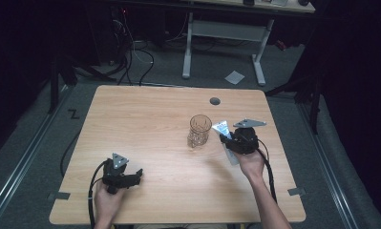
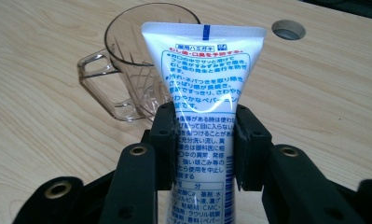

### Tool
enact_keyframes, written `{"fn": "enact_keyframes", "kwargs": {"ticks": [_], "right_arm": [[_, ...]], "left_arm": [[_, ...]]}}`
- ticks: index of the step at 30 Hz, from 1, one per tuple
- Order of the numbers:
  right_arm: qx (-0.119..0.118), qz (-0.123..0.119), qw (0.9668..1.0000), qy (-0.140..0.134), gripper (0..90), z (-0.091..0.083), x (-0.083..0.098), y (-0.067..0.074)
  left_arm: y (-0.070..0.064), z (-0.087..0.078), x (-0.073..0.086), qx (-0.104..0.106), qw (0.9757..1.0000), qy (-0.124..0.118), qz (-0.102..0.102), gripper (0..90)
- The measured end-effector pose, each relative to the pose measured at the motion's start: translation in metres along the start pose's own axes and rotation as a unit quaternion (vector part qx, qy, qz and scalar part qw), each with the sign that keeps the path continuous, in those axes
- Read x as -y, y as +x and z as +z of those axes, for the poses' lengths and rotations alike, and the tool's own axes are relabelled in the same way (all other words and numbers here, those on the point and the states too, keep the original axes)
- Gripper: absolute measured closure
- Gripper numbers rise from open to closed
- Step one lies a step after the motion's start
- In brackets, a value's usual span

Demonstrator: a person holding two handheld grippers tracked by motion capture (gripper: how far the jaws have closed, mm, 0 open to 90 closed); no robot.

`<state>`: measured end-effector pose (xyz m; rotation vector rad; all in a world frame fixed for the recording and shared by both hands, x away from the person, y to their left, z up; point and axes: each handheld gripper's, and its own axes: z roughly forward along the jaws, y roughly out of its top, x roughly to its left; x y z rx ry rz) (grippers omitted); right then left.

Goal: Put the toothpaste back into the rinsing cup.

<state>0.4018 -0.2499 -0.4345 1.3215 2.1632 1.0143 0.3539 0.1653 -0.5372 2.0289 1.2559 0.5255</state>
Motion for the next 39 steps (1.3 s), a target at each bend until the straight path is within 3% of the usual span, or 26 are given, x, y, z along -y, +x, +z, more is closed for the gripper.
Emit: {"fn": "enact_keyframes", "kwargs": {"ticks": [18, 39], "right_arm": [[-0.023, -0.011, 0.9993, -0.029, 65.5, -0.007, 0.0, 0.012], [-0.038, -0.022, 0.9976, -0.054, 65.5, -0.008, -0.021, 0.023]], "left_arm": [[0.0, 0.0, 0.0, 0.0, 1.0, 0.0, 0.0, 15.2], [0.0, 0.0, 0.0, 0.001, 1.0, 0.0, -0.001, 15.2]]}}
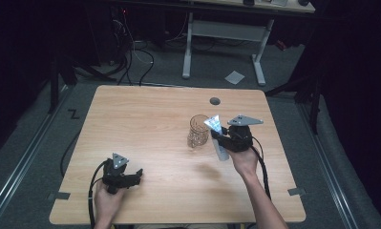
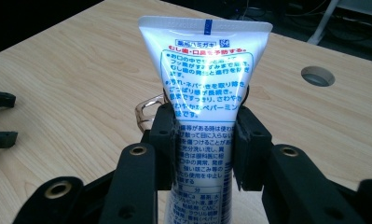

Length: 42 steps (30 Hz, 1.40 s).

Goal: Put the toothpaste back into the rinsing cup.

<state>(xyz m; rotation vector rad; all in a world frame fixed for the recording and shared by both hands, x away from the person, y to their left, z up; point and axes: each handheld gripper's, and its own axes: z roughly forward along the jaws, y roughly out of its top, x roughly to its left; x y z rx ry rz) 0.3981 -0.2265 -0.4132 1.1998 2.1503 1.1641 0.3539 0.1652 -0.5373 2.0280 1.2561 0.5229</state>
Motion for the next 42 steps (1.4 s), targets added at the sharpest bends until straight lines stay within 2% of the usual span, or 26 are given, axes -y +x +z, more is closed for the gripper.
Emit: {"fn": "enact_keyframes", "kwargs": {"ticks": [23, 34, 42], "right_arm": [[-0.001, 0.004, 0.9997, -0.025, 65.5, 0.009, -0.035, -0.008], [-0.003, 0.012, 0.9992, -0.037, 65.4, 0.012, -0.043, -0.01], [-0.007, 0.012, 0.999, -0.041, 65.4, 0.023, -0.051, -0.007]], "left_arm": [[0.0, 0.0, 0.0, 0.0, 1.0, 0.0, 0.0, 15.1], [0.0, 0.0, 0.0, 0.0, 1.0, 0.0, 0.001, 15.1], [0.0, 0.0, 0.0, 0.0, 1.0, 0.001, 0.001, 15.1]]}}
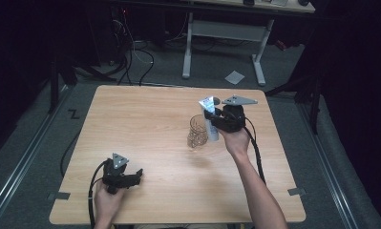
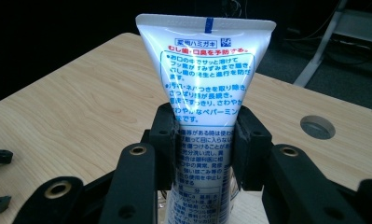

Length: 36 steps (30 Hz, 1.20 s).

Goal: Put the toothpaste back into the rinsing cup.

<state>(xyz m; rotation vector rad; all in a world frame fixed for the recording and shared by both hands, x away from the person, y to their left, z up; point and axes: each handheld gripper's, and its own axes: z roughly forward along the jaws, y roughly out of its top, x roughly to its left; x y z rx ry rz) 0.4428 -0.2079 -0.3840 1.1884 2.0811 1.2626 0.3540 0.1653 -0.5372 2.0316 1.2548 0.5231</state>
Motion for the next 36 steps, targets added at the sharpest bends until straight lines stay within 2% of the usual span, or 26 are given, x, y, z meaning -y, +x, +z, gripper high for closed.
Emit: {"fn": "enact_keyframes", "kwargs": {"ticks": [7, 15, 23, 30, 36], "right_arm": [[0.001, 0.001, 0.9999, -0.012, 65.4, 0.003, -0.012, 0.0], [0.016, 0.022, 0.9994, -0.019, 65.2, 0.008, -0.015, -0.006], [0.025, 0.017, 0.9993, -0.021, 65.2, 0.012, -0.019, -0.006], [0.024, 0.012, 0.9992, -0.03, 65.2, 0.015, -0.023, -0.003], [0.025, 0.011, 0.9993, -0.028, 65.2, 0.02, -0.023, -0.003]], "left_arm": [[0.0, 0.0, 0.0, 0.0, 1.0, 0.0, 0.0, 15.1], [0.0, 0.0, 0.0, 0.0, 1.0, 0.0, 0.0, 15.1], [0.0, 0.0, 0.0, 0.0, 1.0, 0.0, 0.0, 15.1], [0.0, 0.0, 0.0, 0.0, 1.0, 0.0, 0.0, 15.1], [0.0, 0.0, 0.0, 0.0, 1.0, 0.0, 0.0, 15.1]]}}
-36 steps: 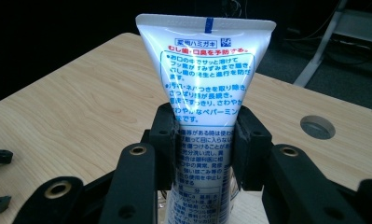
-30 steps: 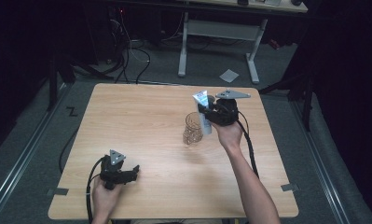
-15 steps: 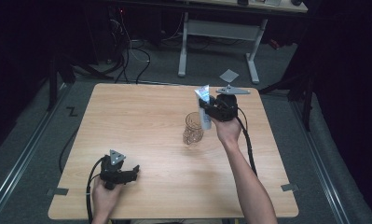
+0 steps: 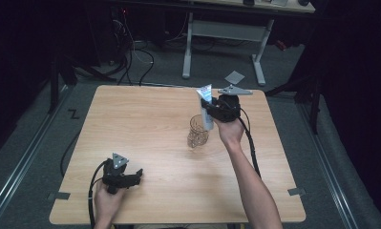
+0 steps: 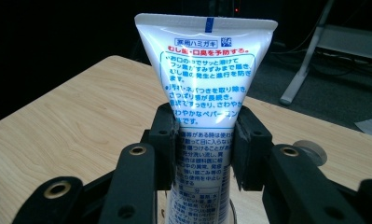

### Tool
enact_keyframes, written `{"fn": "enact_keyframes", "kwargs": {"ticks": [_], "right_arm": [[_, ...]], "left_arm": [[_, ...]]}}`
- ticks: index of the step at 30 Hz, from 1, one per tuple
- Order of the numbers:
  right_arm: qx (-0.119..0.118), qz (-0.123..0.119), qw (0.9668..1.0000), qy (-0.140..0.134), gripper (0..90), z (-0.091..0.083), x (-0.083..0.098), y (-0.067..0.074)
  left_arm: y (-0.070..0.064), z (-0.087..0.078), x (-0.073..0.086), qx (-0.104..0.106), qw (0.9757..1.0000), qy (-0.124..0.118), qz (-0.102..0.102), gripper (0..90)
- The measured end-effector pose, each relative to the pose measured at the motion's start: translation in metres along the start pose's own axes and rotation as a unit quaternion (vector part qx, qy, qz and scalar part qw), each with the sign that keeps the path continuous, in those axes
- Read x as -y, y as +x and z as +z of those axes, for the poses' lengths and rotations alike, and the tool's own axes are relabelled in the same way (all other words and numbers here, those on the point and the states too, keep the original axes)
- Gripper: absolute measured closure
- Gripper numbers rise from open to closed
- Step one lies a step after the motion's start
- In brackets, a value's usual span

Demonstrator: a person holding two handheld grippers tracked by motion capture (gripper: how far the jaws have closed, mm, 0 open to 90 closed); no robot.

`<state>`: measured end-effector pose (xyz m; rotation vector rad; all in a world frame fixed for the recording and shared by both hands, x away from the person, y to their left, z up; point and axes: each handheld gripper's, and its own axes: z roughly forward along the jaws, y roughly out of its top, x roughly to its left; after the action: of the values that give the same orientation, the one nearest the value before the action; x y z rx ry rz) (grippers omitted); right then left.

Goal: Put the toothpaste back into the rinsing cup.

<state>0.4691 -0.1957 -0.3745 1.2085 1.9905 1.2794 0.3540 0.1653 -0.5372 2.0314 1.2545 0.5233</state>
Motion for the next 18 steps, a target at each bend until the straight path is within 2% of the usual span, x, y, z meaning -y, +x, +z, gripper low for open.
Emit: {"fn": "enact_keyframes", "kwargs": {"ticks": [9, 18], "right_arm": [[-0.003, -0.006, 1.0, 0.001, 65.0, 0.009, -0.002, 0.004], [0.009, -0.024, 0.9995, 0.016, 64.8, 0.021, -0.002, 0.01]], "left_arm": [[0.0, 0.0, 0.0, 0.0, 1.0, 0.0, 0.0, 15.1], [0.0, 0.0, 0.0, 0.0, 1.0, 0.0, 0.0, 15.1]]}}
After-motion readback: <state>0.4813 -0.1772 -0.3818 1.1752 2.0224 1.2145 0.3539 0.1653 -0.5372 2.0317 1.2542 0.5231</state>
